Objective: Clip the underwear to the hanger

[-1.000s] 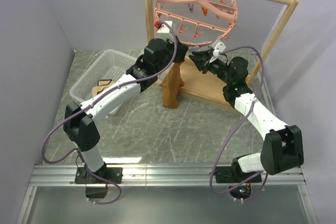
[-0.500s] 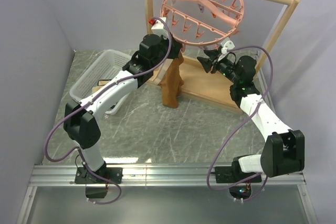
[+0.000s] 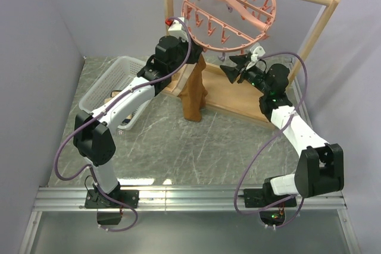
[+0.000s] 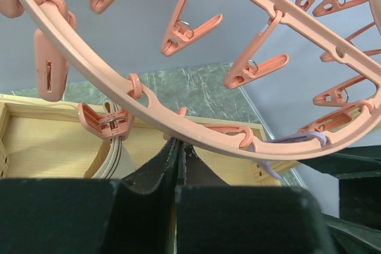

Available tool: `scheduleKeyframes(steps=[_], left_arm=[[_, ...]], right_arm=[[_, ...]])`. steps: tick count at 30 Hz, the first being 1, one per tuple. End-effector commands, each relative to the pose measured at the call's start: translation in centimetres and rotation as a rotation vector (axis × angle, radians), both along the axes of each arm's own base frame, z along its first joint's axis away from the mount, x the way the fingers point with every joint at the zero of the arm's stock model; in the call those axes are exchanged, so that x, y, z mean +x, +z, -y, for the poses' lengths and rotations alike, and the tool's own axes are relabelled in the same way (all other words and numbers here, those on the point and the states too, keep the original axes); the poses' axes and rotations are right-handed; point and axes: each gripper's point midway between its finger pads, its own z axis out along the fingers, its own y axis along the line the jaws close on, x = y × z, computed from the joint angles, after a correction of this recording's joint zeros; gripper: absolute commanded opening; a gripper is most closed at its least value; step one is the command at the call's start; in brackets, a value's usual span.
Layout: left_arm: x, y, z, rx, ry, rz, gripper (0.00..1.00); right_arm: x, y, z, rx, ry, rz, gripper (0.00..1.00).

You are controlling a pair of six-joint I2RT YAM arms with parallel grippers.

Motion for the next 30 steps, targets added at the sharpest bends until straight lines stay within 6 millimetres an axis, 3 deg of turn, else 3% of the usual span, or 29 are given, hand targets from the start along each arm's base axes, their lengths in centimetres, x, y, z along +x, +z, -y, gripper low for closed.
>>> scheduleKeyframes(steps=[1, 8, 23, 26, 30], left_arm=[[-0.2, 5.3, 0.1, -0.086, -0.017, 0.107, 0.06], [0.0, 5.3, 0.1, -0.084, -0.018, 0.110, 0.07], [0.2, 5.1, 0.3, -0.088, -0.041, 0.096, 0.08], [0.1, 4.8, 0.2, -0.084, -0.044, 0.084, 0.08], [-0.3, 4.9, 0.2, -0.087, -0.063, 0.085, 0.07]], right_arm=[[0.4, 3.0, -0.7, 0.022, 0.027, 0.091, 0.60], [2.2, 3.5, -0.9, 0.040, 0.010, 0.100, 0.62], [2.9, 3.0, -3.6, 0.028, 0.096, 0.122, 0.57], [3.1, 3.2, -3.9, 0.039, 0.095, 0.126, 0.53], [3.3, 3.7, -3.6, 0.047, 0.075, 0.140, 0.36]])
